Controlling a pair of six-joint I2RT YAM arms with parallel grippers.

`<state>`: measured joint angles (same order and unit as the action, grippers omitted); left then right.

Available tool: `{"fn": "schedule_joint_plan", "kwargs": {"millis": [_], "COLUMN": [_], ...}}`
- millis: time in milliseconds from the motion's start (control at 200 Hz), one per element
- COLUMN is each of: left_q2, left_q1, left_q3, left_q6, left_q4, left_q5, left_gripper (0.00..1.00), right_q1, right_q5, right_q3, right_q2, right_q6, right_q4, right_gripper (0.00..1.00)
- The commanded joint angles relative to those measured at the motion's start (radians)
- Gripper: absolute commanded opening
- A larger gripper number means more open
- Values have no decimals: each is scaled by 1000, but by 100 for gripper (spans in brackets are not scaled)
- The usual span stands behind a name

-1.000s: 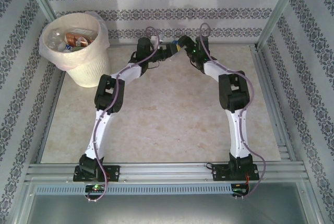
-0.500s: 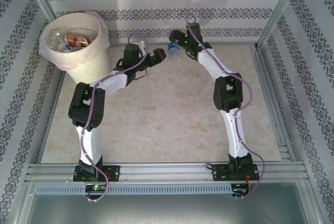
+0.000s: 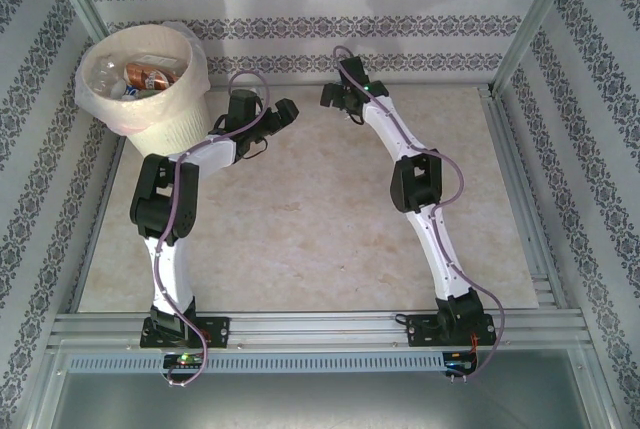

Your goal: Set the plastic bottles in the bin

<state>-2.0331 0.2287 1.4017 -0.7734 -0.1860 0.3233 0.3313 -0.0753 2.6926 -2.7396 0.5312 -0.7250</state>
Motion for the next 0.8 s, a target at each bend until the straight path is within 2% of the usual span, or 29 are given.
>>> {"fn": "schedule_joint_plan", "kwargs": {"millis": [0,200,365,490,585,794], "left_q2": [-43,-70,-72,-73,-71,-24], "left_q1": [0,-1,0,0,-2,-7], "left_q3": [33,48,57,69,69,41], "left_q6": [20,24,46,60,65,85], "left_q4": [38,40,54,69,66,33], "left_q5": [-6,13,8,9,23,88], "left_gripper": [100,100,100,100,100,100], "right_q1": [9,-13,-35,-34,-33,-15], "right_q5": [47,71,90,50,28,35], "right_q3": [41,25,18,-31,-112,-263], "right_q2": [-50,-69,-92,-60,-13,107], "right_q6": [67,205,320,338,340,260], "right_q4": [-73,-30,-5,24,87,222], "right_gripper": [98,96,88,81,70,57]}}
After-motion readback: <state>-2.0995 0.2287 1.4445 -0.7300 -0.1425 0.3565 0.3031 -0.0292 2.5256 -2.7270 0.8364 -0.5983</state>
